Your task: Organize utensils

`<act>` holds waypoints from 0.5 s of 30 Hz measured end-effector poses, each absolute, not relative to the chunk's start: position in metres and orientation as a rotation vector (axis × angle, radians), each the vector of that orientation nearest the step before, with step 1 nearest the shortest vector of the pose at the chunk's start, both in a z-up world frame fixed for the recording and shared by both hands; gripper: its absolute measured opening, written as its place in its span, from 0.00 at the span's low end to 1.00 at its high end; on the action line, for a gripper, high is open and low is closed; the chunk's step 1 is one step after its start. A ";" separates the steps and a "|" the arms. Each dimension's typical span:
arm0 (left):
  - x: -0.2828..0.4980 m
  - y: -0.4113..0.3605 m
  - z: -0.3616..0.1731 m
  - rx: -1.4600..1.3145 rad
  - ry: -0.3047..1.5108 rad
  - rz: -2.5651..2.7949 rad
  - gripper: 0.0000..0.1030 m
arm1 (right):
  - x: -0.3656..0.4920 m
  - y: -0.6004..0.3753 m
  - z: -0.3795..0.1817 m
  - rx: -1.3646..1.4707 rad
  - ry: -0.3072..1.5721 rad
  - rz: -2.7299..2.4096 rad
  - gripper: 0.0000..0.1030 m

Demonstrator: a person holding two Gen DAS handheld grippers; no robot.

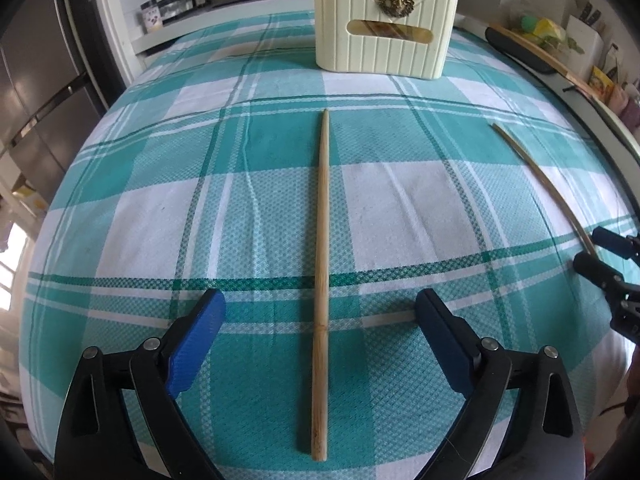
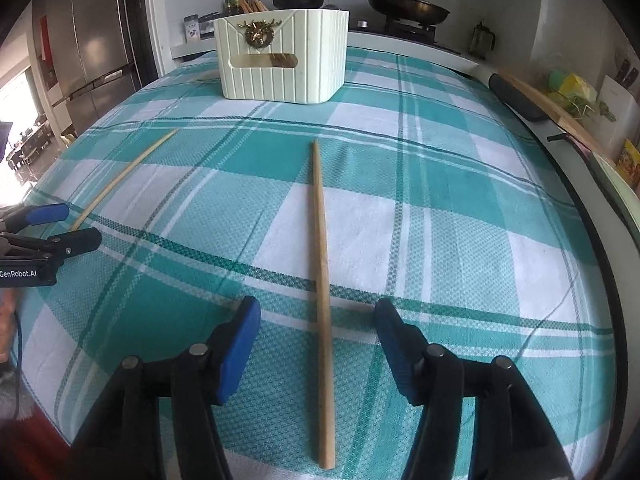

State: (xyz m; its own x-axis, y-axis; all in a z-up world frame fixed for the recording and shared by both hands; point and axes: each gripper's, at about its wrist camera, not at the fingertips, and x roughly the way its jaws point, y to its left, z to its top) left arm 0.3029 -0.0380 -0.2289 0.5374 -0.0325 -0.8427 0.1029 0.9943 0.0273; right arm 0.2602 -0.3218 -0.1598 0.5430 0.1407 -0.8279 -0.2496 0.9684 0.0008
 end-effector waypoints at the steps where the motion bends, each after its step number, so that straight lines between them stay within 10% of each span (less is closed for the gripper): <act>1: 0.303 -0.038 -0.229 0.077 1.000 -0.078 0.95 | 0.259 -0.322 -0.160 -0.120 0.965 0.235 0.59; 15: 0.304 -0.037 -0.230 0.084 0.988 -0.075 0.98 | 0.256 -0.323 -0.160 -0.125 0.944 0.233 0.60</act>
